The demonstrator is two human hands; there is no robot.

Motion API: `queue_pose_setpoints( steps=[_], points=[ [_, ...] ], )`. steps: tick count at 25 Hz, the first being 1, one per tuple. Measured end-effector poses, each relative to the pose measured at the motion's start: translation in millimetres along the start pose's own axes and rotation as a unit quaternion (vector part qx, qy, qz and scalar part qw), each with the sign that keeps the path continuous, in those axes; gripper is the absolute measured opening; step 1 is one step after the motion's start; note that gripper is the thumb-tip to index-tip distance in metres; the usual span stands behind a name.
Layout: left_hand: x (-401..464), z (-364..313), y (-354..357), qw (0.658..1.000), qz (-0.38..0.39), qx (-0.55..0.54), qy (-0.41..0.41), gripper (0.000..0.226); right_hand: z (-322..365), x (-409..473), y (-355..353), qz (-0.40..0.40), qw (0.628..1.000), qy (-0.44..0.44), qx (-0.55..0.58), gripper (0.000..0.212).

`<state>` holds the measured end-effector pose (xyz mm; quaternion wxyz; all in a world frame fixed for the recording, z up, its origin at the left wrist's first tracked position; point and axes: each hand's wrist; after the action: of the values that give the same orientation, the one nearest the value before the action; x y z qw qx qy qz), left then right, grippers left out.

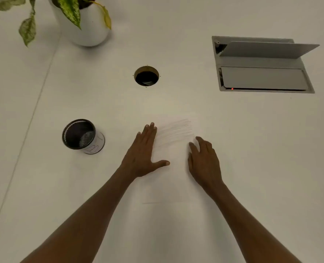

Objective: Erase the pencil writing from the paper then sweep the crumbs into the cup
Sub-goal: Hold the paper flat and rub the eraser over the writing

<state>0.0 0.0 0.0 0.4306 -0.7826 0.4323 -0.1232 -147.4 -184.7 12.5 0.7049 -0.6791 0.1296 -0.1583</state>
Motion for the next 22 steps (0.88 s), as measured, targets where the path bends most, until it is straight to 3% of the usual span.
queue_pose_setpoints(
  steps=[7,11,13,17,19,22],
  points=[
    [-1,22,2,0.997,0.027,0.073,-0.017,0.134,-3,-21,8,-0.01,0.999,0.045,0.015,0.048],
    [-7,34,-6,0.995,0.044,0.09,-0.013,0.133,-7,-29,15,0.024,0.984,0.122,0.13,0.038],
    [-11,38,-11,0.994,0.054,0.097,-0.006,0.134,-10,-29,15,0.038,0.983,0.118,0.136,0.038],
    [-8,29,-17,0.998,0.039,0.058,0.004,0.139,-4,-25,5,-0.063,0.975,0.124,0.172,0.04],
    [8,10,-10,1.0,0.014,0.005,0.025,0.136,0,-20,2,-0.091,0.938,0.197,0.271,0.032],
    [44,-21,7,0.997,0.019,-0.05,0.047,0.134,2,-7,-2,-0.028,0.819,0.348,0.456,0.024]
  ],
)
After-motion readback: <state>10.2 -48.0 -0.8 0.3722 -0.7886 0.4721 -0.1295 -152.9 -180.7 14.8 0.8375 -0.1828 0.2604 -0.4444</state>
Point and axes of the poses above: each hand's wrist, its own x-axis towards the middle knuckle, its own y-axis out of the palm, z = x × y, and after that the axes turned 9 degrees about -x, right-handed
